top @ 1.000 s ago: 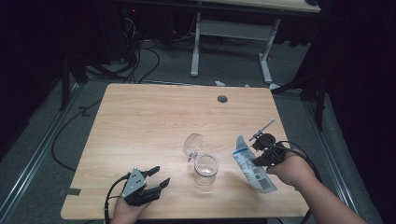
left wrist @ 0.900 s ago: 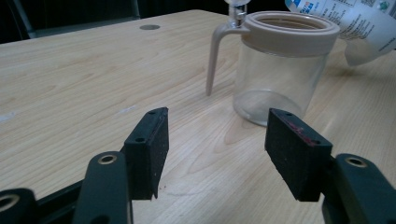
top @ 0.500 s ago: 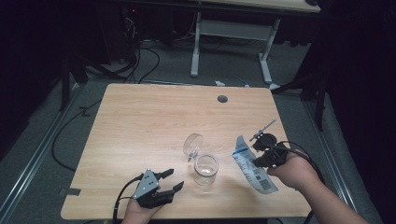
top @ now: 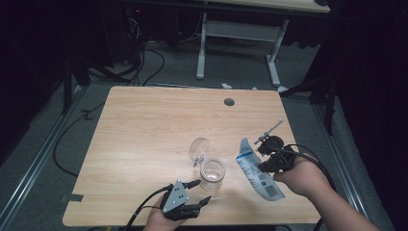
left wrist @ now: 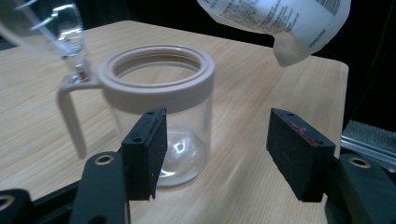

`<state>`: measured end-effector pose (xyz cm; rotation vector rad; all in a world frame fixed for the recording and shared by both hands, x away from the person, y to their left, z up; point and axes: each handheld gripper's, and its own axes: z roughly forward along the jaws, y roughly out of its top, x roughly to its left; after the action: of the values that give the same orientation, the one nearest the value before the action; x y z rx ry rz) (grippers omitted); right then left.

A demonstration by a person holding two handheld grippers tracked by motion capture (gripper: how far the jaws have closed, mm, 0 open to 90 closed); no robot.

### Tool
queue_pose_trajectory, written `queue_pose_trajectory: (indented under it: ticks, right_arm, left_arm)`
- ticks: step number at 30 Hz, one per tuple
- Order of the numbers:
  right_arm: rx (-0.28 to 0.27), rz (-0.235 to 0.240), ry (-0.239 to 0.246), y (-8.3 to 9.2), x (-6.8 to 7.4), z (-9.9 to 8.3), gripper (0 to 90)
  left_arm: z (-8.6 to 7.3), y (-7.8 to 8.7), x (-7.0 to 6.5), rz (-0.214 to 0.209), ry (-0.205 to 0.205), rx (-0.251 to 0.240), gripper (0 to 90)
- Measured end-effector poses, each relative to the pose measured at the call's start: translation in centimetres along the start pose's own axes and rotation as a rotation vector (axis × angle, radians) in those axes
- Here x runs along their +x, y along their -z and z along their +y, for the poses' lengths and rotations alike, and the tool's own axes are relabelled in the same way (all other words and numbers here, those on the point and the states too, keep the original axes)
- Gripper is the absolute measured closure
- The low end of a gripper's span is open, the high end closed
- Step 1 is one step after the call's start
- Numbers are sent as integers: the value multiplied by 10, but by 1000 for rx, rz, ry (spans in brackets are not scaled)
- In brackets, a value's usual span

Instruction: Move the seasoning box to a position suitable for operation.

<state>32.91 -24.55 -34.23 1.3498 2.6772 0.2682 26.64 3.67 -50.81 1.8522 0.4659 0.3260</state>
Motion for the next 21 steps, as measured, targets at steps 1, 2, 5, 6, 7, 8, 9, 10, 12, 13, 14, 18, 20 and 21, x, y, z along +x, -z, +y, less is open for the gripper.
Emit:
queue_pose_trajectory:
  ticks: [1, 2, 5, 6, 7, 8, 9, 10, 12, 13, 14, 18, 20, 21]
  right_arm:
    - [5, 0, 6, 1, 1, 1, 900]
    - [6, 2, 4, 1, 3, 2, 900]
    - [13, 7, 5, 2, 7, 6, 900]
    - [14, 10, 12, 3, 8, 7, 900]
    - [16, 12, 5, 3, 9, 8, 900]
    - [18, 14, 7, 3, 10, 9, 900]
    - [19, 14, 9, 2, 12, 10, 900]
    - [21, 13, 21, 2, 13, 12, 900]
    - [27, 8, 25, 2, 17, 14, 900]
    - [26, 9, 30, 2, 18, 15, 900]
    - [29, 8, 33, 2, 21, 17, 900]
    - [29, 18, 51, 4, 27, 20, 900]
    - [34, 13, 60, 5, 31, 22, 900]
    - [35, 21, 60, 5, 32, 22, 900]
  left_arm:
    - [0, -2, -1, -5, 0, 1, 382]
    - [1, -3, -2, -10, 2, 0, 380]
    - [2, -8, -6, -24, -2, -2, 374]
    - [3, -10, -7, -30, -6, -4, 372]
    - [3, -12, -9, -35, -10, -7, 370]
    - [4, -13, -10, -41, -18, 0, 367]
    - [4, -16, -12, -45, -19, -2, 366]
    - [4, -18, -14, -51, -23, -2, 365]
    - [5, -21, -16, -61, -27, 4, 362]
    - [6, -24, -18, -69, -26, 1, 362]
    - [6, -25, -20, -73, -25, 1, 361]
    - [9, -30, -24, -87, -33, -4, 360]
    - [9, -33, -25, -98, -29, -9, 358]
    - [9, -34, -25, -103, -28, -10, 355]
